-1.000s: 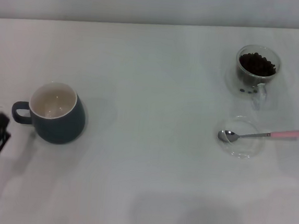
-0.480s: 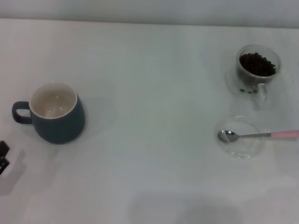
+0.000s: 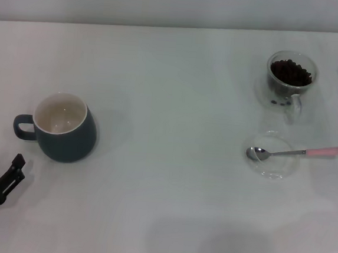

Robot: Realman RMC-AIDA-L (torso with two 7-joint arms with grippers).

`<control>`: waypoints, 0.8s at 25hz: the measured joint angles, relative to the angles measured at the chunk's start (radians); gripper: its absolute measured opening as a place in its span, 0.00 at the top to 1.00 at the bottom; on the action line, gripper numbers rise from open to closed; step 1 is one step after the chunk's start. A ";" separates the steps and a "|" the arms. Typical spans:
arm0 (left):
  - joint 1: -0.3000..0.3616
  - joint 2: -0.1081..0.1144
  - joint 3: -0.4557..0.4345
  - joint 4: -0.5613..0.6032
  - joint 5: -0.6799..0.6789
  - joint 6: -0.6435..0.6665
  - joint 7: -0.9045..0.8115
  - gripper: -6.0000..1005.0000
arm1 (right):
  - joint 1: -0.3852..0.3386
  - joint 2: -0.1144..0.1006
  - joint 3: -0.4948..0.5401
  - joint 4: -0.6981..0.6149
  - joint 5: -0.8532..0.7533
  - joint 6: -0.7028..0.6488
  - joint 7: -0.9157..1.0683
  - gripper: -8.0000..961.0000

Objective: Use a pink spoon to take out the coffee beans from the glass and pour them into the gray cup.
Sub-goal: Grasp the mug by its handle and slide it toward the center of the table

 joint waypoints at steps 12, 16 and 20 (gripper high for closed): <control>-0.058 0.000 -0.010 0.012 -0.025 0.035 0.005 0.12 | 0.000 -0.002 0.000 0.000 0.000 -0.009 0.000 0.20; -0.083 0.000 -0.010 0.021 -0.034 0.044 0.006 0.12 | 0.003 -0.002 -0.006 0.000 -0.003 -0.013 0.001 0.20; -0.098 -0.001 -0.010 0.022 -0.049 0.072 0.006 0.12 | 0.016 -0.002 -0.009 0.000 -0.007 -0.026 0.001 0.20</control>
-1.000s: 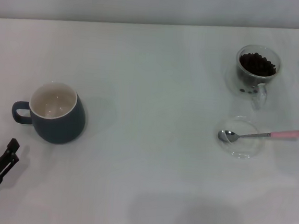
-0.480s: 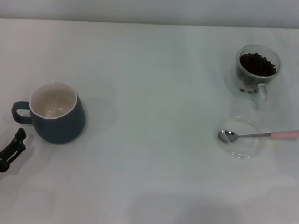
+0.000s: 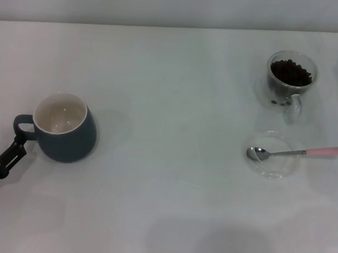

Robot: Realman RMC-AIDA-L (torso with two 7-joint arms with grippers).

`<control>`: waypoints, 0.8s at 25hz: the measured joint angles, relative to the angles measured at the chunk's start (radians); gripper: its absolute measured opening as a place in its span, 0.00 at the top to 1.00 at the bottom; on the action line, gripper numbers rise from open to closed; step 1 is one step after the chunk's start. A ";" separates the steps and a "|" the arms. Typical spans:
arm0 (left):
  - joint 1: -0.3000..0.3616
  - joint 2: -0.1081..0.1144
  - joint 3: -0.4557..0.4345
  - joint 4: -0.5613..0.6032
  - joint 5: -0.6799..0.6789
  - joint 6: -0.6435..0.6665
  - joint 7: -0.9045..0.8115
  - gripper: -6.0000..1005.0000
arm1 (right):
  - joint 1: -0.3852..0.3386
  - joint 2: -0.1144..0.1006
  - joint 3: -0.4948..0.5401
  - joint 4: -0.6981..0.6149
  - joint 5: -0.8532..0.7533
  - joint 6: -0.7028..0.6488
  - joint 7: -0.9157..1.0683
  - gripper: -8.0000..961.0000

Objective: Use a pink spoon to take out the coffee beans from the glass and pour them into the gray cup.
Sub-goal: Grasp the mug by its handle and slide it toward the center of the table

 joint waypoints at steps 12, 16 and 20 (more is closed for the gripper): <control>-0.045 0.000 0.000 0.000 -0.006 0.046 0.005 0.18 | 0.008 -0.001 0.000 0.000 -0.001 -0.012 0.001 0.20; -0.057 -0.003 -0.005 -0.006 -0.006 0.067 0.014 0.29 | 0.010 -0.001 0.000 0.000 -0.001 -0.013 0.001 0.20; -0.069 -0.003 -0.009 -0.009 -0.003 0.084 0.015 0.38 | 0.010 -0.002 -0.001 0.000 -0.002 -0.014 0.001 0.20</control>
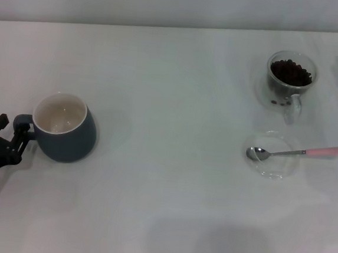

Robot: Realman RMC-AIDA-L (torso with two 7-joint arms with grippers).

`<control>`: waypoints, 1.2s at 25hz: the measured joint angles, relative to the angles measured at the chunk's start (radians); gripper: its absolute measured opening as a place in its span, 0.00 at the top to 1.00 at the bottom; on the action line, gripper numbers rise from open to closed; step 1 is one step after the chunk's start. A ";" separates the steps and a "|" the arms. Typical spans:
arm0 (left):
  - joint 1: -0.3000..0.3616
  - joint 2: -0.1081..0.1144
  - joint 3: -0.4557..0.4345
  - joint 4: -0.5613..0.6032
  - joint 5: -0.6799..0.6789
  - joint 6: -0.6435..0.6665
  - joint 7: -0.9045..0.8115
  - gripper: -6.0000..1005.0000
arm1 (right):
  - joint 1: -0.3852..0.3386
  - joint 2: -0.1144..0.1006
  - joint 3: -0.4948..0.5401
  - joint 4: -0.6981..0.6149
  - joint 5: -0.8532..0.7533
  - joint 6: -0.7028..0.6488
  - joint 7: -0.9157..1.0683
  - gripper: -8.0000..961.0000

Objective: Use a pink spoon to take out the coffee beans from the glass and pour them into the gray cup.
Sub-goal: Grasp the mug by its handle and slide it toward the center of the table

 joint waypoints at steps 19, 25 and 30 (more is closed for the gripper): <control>-0.029 -0.003 0.007 -0.025 0.007 0.008 0.020 0.87 | 0.006 0.001 -0.001 0.000 -0.001 0.000 0.000 0.20; -0.073 -0.005 0.009 -0.042 0.035 0.057 0.022 0.87 | 0.014 0.003 -0.001 0.000 -0.001 0.001 0.000 0.20; -0.118 -0.005 0.009 -0.052 0.072 0.100 0.022 0.87 | 0.024 0.004 -0.001 0.005 -0.001 0.006 0.000 0.20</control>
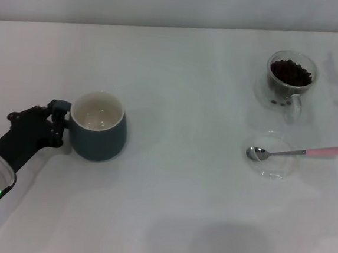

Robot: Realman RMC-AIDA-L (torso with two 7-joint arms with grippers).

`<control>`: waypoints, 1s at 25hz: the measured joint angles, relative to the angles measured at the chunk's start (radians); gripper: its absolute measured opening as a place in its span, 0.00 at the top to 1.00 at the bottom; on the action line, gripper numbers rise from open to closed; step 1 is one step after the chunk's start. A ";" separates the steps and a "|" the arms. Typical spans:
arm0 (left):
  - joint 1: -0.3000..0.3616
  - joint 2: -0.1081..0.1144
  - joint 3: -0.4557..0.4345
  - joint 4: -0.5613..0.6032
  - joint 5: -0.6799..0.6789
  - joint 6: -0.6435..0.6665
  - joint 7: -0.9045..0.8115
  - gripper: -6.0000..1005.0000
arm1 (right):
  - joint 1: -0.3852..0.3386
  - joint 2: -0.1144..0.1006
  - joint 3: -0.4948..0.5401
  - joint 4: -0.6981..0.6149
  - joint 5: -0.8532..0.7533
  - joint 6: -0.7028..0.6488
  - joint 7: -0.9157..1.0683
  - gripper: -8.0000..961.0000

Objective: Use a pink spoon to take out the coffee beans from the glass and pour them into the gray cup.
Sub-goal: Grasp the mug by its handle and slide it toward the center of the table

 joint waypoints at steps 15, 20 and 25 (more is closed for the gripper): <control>-0.051 -0.002 -0.001 -0.047 0.079 0.038 0.001 0.87 | 0.026 0.002 -0.003 0.022 0.000 0.011 0.000 0.20; -0.052 -0.003 0.000 -0.067 0.107 0.041 0.001 0.87 | 0.029 0.002 -0.013 0.022 0.000 0.018 0.000 0.20; -0.052 -0.003 0.000 -0.078 0.121 0.087 0.001 0.87 | 0.032 0.002 -0.014 0.022 0.000 0.018 0.000 0.20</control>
